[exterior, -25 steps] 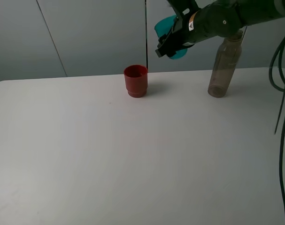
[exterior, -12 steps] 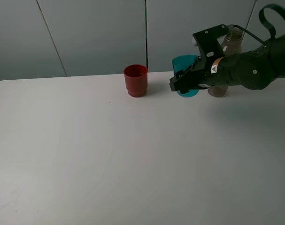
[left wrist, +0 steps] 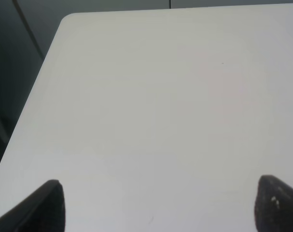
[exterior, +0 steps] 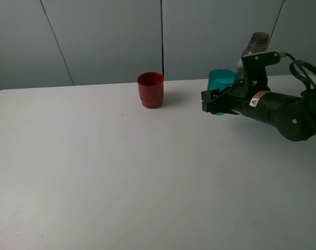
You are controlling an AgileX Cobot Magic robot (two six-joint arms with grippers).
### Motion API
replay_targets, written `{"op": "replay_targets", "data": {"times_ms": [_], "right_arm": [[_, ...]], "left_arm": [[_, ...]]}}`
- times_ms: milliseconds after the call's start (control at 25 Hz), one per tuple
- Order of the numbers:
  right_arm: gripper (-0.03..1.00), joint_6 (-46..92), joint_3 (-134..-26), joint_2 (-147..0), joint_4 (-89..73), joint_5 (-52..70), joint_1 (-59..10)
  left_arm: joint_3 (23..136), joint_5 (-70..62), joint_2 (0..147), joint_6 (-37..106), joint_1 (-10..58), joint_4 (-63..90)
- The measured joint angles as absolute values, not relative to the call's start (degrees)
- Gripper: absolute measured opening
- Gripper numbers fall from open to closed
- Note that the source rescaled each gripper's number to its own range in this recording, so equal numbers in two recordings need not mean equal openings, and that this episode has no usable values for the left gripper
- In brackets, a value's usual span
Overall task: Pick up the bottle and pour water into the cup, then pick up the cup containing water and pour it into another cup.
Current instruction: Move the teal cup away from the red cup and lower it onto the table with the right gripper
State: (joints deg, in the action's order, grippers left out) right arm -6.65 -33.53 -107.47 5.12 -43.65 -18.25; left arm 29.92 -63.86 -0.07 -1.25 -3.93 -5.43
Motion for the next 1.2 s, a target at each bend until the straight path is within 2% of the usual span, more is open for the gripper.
{"op": "replay_targets", "data": {"times_ms": [320,1200], "right_arm": [[0.07,-3.5,-33.9,-117.92,6.09,-58.02,-17.97],[0.07,0.66,-35.17,-124.06,8.18,-60.55,-17.97]], "left_arm": [[29.92,-63.86,-0.07,-1.25,-3.93,-5.43],[29.92,-63.86,-0.07,-1.25,-3.93,-5.43]]}}
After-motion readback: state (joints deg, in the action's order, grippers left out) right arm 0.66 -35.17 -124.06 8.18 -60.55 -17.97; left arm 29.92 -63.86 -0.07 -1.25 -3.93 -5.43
